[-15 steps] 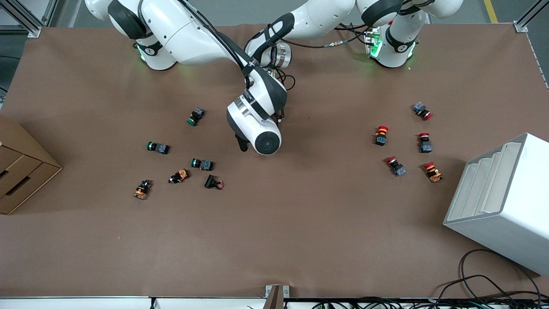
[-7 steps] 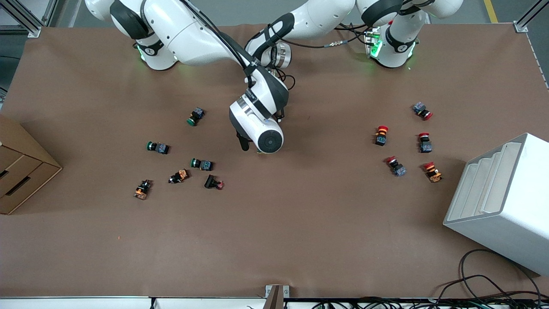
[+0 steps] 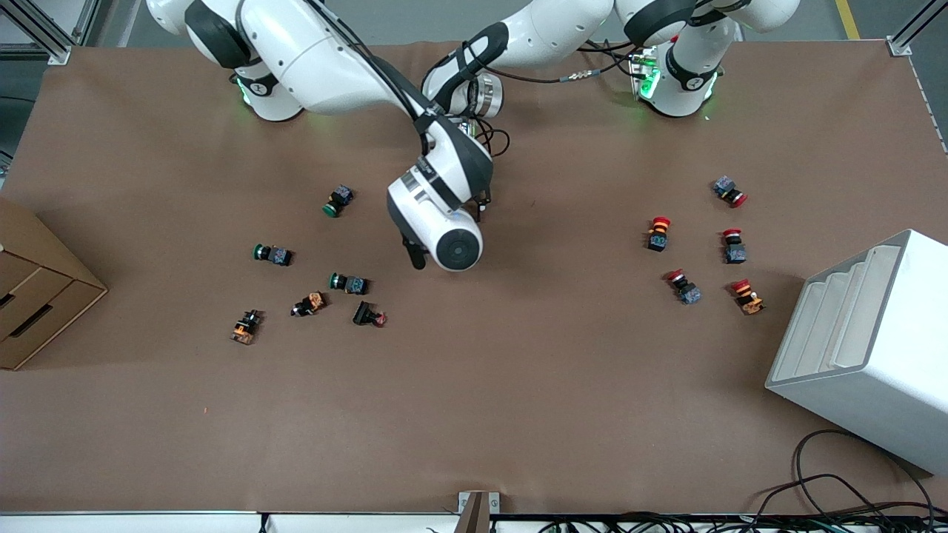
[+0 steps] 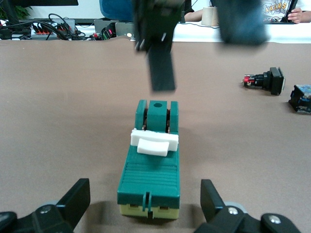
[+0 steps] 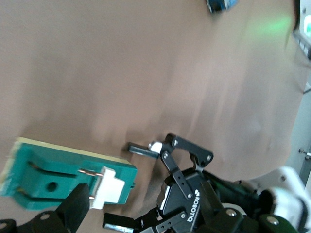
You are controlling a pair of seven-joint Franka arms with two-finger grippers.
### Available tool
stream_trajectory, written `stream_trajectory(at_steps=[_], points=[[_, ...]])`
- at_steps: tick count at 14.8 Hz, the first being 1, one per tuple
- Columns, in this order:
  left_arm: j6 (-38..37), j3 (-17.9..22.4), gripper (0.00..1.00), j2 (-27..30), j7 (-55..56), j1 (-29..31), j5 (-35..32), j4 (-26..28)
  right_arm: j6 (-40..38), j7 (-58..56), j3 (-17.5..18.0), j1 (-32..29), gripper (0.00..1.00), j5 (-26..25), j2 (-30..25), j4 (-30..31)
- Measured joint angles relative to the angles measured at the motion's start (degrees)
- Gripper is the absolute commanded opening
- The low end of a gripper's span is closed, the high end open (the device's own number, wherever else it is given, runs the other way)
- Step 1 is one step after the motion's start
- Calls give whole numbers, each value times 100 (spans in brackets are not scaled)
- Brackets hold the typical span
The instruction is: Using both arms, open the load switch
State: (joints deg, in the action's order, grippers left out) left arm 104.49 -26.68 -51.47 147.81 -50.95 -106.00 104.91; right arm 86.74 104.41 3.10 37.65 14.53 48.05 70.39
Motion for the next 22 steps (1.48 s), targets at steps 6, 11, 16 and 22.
stream_trajectory(at_steps=[6,11,16,22], points=[[-7,-5,100,8,-226,0,282,-313,-359,-3093,-26,-1320,100,-691,-512,-316],[-1,-23,100,85,-1626,12,1710,-1200,-416,-5730,-39,-2245,100,-1216,-1048,-295],[1,-64,100,286,-3177,229,3254,-2211,-388,-8784,-51,-3403,100,-1342,-1545,-242],[-1,-116,100,1597,-5665,1284,5611,-2551,-178,-10672,-48,-4247,100,-1595,-1976,-222]])
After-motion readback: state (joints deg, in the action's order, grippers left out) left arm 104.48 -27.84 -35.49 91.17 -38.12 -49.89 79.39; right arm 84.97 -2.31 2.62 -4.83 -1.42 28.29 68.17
